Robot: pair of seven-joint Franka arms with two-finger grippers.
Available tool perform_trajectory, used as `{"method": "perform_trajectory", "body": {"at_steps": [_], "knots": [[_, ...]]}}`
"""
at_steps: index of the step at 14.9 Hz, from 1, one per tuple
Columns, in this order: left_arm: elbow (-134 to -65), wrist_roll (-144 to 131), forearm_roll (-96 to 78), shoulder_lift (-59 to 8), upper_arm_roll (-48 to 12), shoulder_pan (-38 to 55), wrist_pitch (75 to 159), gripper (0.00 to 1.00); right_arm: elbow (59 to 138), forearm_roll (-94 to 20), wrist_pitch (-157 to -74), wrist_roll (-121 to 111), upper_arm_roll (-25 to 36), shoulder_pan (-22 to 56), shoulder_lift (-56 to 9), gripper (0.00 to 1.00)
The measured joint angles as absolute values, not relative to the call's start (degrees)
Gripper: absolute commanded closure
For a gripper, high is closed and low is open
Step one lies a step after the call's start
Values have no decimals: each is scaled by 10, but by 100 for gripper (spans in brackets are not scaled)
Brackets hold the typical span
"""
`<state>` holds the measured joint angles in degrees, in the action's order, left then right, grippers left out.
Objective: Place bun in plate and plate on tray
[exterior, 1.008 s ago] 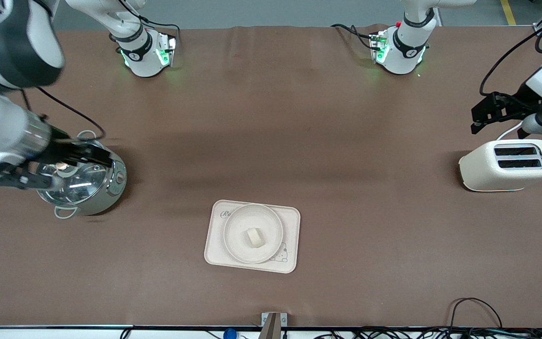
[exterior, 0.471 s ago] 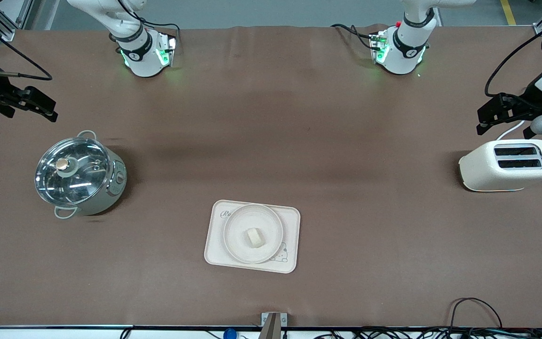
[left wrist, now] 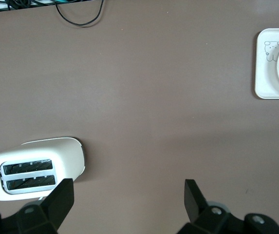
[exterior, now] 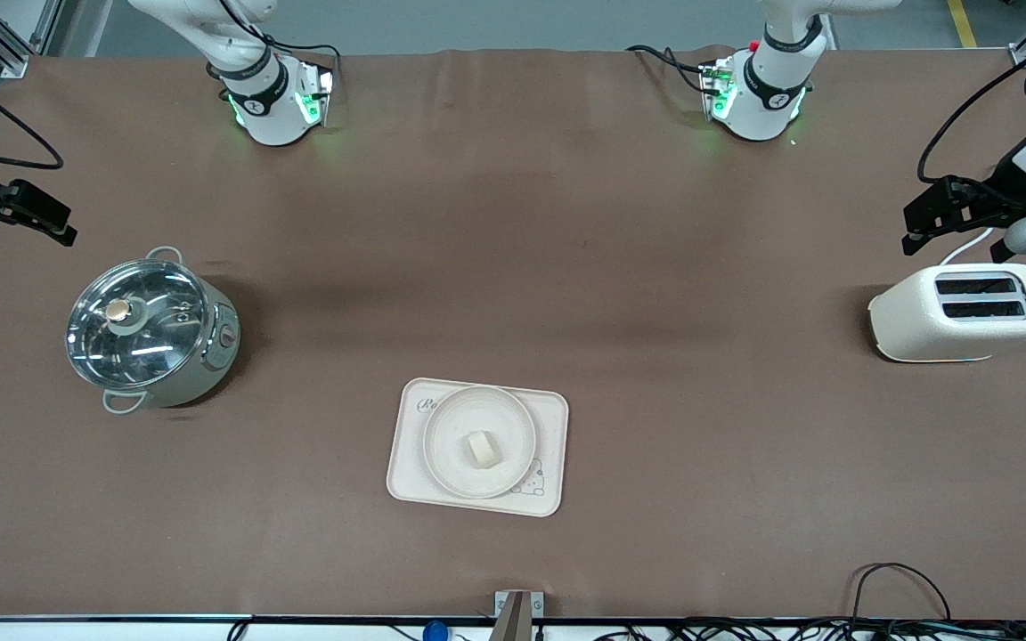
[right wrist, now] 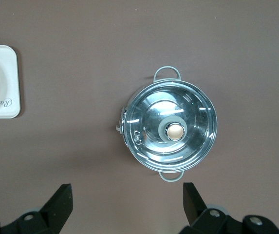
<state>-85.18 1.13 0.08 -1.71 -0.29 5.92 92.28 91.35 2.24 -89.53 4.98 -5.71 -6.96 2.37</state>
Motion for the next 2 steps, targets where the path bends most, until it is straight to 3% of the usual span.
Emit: {"method": "perform_trajectory", "body": {"at_steps": [2], "knots": [[-852, 11, 1, -17, -3, 59, 923, 0, 913, 22, -896, 49, -60, -69, 24, 0]]}}
